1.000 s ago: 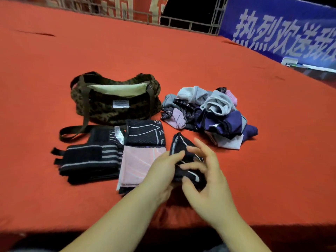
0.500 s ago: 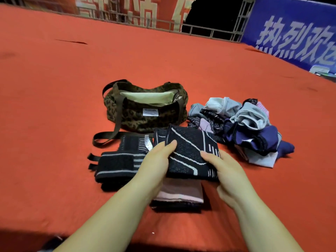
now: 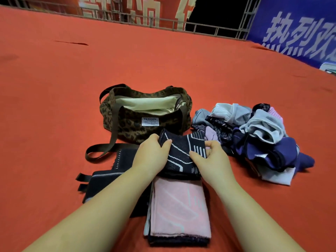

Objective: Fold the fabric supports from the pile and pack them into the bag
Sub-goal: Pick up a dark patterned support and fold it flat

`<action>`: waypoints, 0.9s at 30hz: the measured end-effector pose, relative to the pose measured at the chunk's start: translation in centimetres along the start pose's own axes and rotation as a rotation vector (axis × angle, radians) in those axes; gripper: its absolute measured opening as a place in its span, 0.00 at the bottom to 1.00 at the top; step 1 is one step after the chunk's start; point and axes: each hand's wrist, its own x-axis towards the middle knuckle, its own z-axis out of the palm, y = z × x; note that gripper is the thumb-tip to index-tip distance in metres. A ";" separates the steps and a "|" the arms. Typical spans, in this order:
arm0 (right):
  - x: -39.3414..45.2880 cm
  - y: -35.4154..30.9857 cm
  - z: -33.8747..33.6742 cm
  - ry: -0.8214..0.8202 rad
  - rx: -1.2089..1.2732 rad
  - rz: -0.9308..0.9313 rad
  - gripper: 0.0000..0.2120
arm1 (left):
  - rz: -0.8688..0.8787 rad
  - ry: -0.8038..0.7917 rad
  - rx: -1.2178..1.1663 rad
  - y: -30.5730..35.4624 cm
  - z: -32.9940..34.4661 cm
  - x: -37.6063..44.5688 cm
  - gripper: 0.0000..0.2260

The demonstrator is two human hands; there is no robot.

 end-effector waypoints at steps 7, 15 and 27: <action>1.6 2.3 1.2 -0.062 -0.135 0.034 0.15 | 0.001 0.017 0.257 -1.2 1.0 1.2 0.15; 1.2 3.7 1.9 -0.086 -0.201 0.014 0.19 | 0.183 0.106 0.422 -2.2 1.0 0.6 0.21; 2.1 3.4 1.0 -0.489 -0.687 -0.335 0.25 | 0.319 -0.495 0.755 -3.1 0.4 0.6 0.27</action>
